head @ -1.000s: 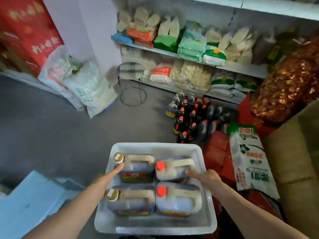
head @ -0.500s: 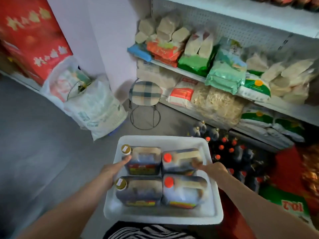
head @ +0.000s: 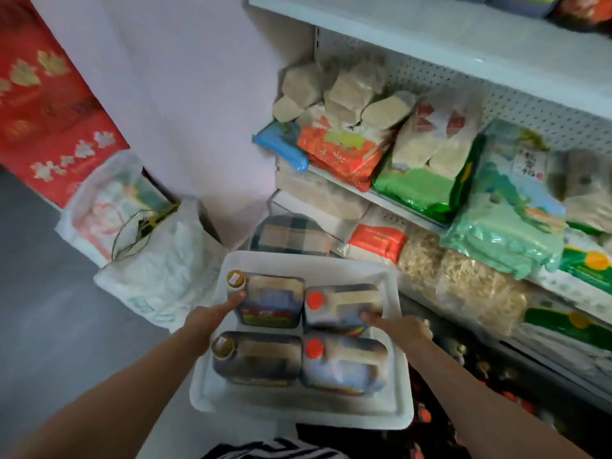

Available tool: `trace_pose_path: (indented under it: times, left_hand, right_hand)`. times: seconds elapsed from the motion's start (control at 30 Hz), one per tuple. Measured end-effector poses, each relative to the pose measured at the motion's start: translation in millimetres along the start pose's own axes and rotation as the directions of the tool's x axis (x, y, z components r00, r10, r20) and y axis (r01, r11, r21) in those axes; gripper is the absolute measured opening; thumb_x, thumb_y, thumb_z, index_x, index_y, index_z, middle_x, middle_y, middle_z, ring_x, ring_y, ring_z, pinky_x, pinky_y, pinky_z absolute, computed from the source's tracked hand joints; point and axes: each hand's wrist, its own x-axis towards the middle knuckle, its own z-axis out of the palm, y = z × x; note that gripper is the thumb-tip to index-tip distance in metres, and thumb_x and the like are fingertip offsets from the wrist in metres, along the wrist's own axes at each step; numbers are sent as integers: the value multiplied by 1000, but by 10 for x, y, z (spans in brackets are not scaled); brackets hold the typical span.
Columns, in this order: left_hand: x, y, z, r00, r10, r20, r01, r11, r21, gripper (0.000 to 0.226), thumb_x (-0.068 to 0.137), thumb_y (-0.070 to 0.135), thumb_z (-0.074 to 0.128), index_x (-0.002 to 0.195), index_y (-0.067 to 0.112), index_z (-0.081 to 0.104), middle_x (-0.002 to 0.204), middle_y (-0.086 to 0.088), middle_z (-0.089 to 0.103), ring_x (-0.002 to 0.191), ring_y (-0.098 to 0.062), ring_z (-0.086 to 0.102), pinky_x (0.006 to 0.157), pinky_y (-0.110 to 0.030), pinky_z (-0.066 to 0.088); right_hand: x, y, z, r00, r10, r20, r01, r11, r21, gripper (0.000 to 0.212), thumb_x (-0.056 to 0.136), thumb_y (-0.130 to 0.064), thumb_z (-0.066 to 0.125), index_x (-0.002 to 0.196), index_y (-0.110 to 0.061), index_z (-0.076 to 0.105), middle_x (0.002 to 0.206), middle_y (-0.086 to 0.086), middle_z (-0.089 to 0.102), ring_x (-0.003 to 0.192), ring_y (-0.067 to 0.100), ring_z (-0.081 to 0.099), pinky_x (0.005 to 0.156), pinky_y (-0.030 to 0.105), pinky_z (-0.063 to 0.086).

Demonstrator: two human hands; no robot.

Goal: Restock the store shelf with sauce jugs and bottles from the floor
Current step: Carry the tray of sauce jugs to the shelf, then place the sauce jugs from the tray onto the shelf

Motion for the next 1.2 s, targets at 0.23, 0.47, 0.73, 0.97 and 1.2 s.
trace_pose_path:
  times: [0.23,0.47,0.73,0.97,1.2]
  left_hand:
    - [719,1273,413,999,-33,-26,36,992,118,84,55,73,74,112,15,53,113,-13,60,104,-33,57,102,-51,47]
    - [1747,1993,569,995,34,-94,-10,970,244,72,75,63,73,114,4,60,107,-17,60,96,-33,58,85,-42,50]
    - [2738,2628,595,999,-6,-38,22,903,429,93,66,76,71,123,3,62,117,-17,64,99,-34,61,84,-39,45]
    - [3344,2858,664,998,-4,58,-30,813,581,81,75,76,64,112,4,66,102,-17,64,103,-35,62,94,-43,49]
    - [3815,2585,551,999,9,42,-30,844,536,96,38,88,71,98,13,72,88,-5,72,86,-27,67,77,-38,50]
  right_hand:
    - [1387,-917,-174,999,3,37,-2,1000,-13,147,26,-101,64,141,-11,52,132,11,61,116,29,61,89,41,53]
    - [1869,-1776,-189,1000,13,-8,-13,999,-38,131,40,-95,69,134,-4,57,124,13,66,111,30,64,72,31,43]
    - [2288,-2279,81,993,114,-33,-113,993,17,113,64,-76,77,144,-4,45,138,15,58,124,34,57,88,36,46]
    - [2848,-2108,507,974,217,-66,-217,976,3,130,32,-103,57,123,-10,64,114,10,70,106,31,66,87,41,54]
    - [2731,-2261,763,959,270,-89,-263,961,83,75,61,-71,82,87,-1,68,79,11,67,70,23,65,55,31,43]
